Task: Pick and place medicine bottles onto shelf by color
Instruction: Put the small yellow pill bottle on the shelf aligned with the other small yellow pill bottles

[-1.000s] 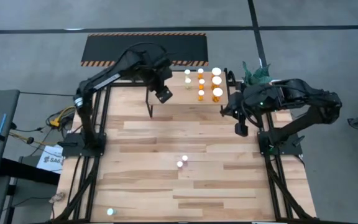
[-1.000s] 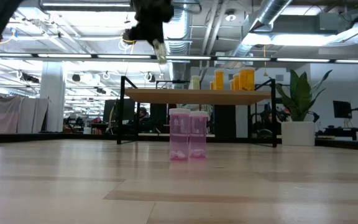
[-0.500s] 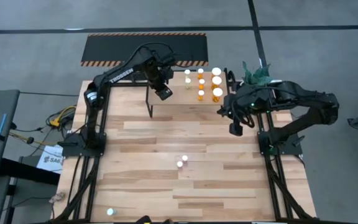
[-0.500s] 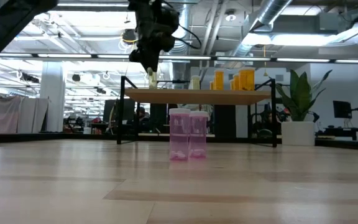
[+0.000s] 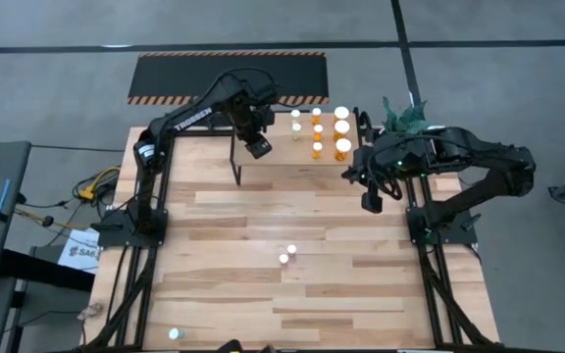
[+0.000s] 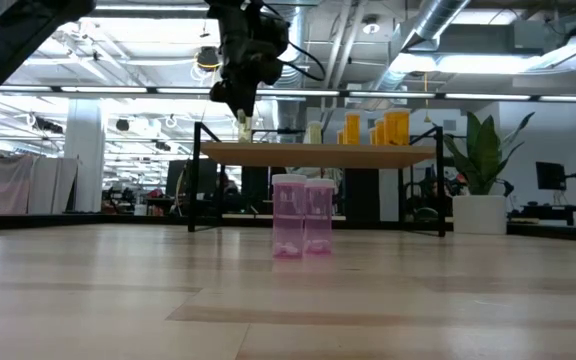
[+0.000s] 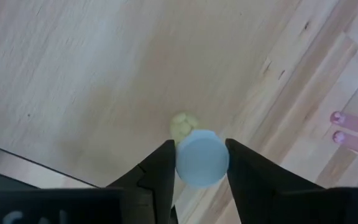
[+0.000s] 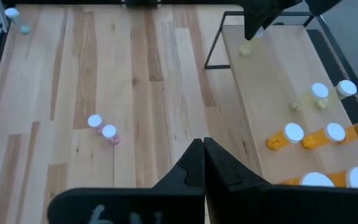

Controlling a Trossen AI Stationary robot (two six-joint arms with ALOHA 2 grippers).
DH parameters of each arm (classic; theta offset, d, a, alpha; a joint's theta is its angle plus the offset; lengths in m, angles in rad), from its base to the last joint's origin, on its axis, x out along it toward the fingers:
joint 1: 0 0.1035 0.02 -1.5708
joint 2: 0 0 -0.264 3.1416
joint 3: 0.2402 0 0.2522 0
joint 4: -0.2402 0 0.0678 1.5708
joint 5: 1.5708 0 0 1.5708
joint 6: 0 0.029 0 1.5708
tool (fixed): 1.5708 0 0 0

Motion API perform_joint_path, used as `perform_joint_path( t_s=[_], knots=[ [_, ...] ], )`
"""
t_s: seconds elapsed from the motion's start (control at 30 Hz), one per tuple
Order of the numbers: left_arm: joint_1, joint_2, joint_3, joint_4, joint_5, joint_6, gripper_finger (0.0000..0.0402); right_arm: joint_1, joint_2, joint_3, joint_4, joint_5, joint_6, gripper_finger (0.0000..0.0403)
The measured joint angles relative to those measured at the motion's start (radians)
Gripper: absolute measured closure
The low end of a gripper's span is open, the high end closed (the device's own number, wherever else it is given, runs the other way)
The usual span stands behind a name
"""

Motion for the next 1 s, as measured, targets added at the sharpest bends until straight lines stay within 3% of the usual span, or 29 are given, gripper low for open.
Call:
perform_joint_path(
  t_s=[0.43, 0.67, 0.87, 1.0],
  knots=[
    [-0.005, 0.005, 0.027, 0.009, -0.013, 0.037, 0.0158, 0.000, 0.000, 0.000, -0.005, -0.004, 0.000, 0.0392],
    [0.007, -0.005, 0.180, 0.035, -0.016, 0.056, 0.0148, -0.005, 0.000, 0.000, 0.003, -0.038, 0.005, 0.0392],
    [0.042, -0.147, 0.139, 0.060, -0.116, 0.067, 0.0148, -0.005, 0.024, 0.001, 0.120, -0.047, 0.011, 0.0392],
    [0.070, -0.247, 0.139, 0.097, -0.117, 0.070, 0.0148, -0.021, 0.069, -0.001, 0.259, -0.026, 0.006, 0.0390]
  ],
)
